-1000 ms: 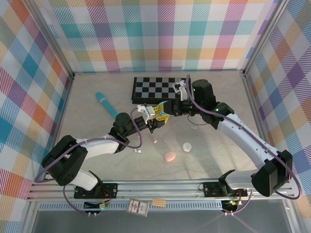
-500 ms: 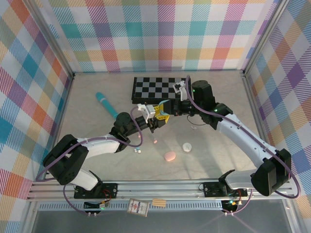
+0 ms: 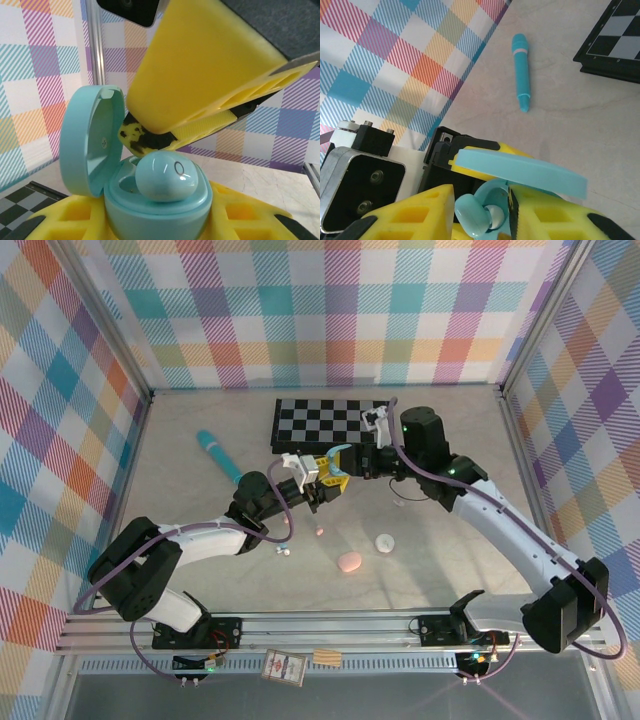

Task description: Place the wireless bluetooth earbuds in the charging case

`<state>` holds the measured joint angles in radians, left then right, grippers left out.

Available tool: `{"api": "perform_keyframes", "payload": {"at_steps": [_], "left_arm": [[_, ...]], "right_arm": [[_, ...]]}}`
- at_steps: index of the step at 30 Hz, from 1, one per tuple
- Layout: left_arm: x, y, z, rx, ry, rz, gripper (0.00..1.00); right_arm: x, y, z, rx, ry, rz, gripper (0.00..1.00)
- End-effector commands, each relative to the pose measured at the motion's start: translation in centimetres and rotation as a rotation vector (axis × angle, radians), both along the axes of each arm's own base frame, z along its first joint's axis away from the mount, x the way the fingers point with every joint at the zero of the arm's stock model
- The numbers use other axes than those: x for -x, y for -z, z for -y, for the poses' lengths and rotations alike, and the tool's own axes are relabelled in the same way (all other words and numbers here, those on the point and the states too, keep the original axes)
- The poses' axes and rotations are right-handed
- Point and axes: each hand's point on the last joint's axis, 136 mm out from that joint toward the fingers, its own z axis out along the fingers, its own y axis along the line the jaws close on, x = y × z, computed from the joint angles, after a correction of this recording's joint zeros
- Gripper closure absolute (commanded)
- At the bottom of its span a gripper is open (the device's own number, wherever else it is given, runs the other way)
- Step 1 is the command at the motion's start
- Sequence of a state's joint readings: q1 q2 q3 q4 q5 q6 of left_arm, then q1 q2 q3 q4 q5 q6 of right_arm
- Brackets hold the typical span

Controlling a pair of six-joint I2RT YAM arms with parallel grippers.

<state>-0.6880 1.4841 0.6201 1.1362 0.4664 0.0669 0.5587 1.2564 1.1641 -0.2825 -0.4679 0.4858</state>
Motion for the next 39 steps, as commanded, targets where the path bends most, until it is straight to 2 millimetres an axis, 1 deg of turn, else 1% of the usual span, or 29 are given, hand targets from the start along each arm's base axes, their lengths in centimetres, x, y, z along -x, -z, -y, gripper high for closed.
{"api": "perform_keyframes", "payload": {"at_steps": [1, 5, 11, 16, 21, 24, 31, 39], "left_arm": [[0.3, -2.7, 0.2, 0.066, 0.012, 0.064, 0.73], [0.1, -2.2, 0.3, 0.056, 0.007, 0.057, 0.73], [0.0, -1.7, 0.5, 0.048, 0.011, 0.051, 0.73], [0.0, -1.6, 0.5, 0.047, 0.013, 0.05, 0.73], [0.2, -1.8, 0.4, 0.05, 0.017, 0.055, 0.73], [0.3, -2.1, 0.4, 0.054, 0.018, 0.062, 0.73], [0.6, -2.5, 0.2, 0.057, 0.021, 0.07, 0.73], [0.7, -2.6, 0.2, 0.058, 0.022, 0.072, 0.73]], "right_arm": [[0.6, -0.4, 0.5, 0.01, -0.013, 0.029, 0.62], [0.9, -0.4, 0.6, 0.026, -0.034, 0.042, 0.59], [1.5, -0.4, -0.3, 0.029, -0.101, 0.037, 0.55], [1.4, 0.2, -0.6, 0.042, -0.111, 0.028, 0.54], [0.7, 1.0, -0.6, 0.068, -0.081, -0.011, 0.56], [0.3, 1.3, -0.6, 0.075, -0.061, -0.025, 0.58], [0.2, 1.6, -0.2, 0.094, -0.041, -0.03, 0.64], [0.0, 1.9, 0.2, 0.114, -0.013, -0.039, 0.68]]}}
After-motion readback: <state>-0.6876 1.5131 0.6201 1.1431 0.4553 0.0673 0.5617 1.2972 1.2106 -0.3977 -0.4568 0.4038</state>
